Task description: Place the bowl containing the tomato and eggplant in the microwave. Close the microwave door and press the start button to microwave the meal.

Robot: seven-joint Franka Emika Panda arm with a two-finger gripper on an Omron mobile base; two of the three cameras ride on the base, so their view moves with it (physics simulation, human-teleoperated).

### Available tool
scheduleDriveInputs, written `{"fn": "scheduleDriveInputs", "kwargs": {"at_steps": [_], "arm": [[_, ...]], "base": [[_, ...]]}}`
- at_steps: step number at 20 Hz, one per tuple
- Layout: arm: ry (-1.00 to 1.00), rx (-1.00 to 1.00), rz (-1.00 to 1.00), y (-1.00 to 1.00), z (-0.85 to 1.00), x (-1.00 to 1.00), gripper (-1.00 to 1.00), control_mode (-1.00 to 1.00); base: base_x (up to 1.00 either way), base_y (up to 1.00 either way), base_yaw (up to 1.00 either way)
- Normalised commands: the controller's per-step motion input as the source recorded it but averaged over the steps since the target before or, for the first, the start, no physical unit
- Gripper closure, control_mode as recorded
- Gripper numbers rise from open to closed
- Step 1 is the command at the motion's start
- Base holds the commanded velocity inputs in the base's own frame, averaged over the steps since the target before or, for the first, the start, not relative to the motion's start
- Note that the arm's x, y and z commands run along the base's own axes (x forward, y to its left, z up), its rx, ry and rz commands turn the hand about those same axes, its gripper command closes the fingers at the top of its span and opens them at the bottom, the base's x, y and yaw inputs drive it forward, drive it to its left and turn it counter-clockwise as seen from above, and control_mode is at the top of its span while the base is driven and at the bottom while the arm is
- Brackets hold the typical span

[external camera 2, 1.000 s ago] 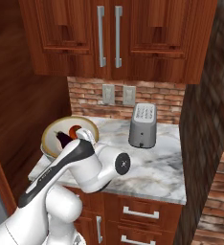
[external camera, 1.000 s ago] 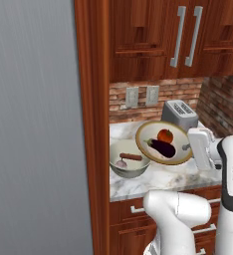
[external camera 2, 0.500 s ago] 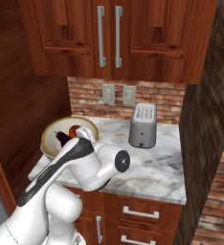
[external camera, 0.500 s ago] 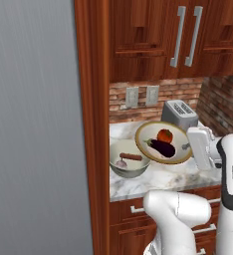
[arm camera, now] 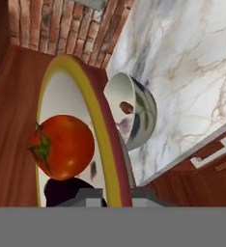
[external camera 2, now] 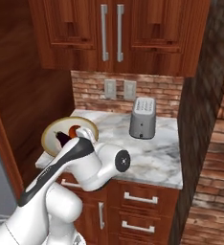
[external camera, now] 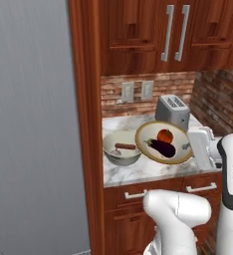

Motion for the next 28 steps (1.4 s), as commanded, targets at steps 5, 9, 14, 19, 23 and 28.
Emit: {"fn": "scheduleDriveInputs", "kwargs": {"at_steps": [5,9,14,19,23,28], "arm": [[0.0,0.0,0.0,0.0,0.0,0.0,1.0,1.0],[0.0,0.0,0.0,0.0,0.0,0.0,1.0,1.0],[0.0,0.0,0.0,0.0,0.0,0.0,1.0,1.0],[0.0,0.0,0.0,0.0,0.0,0.0,1.0,1.0],[0.0,0.0,0.0,0.0,0.0,0.0,1.0,1.0],[0.0,0.0,0.0,0.0,0.0,0.0,1.0,1.0]], "base": [[-0.23,-0.52,0.1],[-0.3,-0.21,0.33],[-0.4,0.0,0.51],[-0.5,0.0,0.61],[-0.57,0.0,0.65],[-0.46,0.08,0.67]]}}
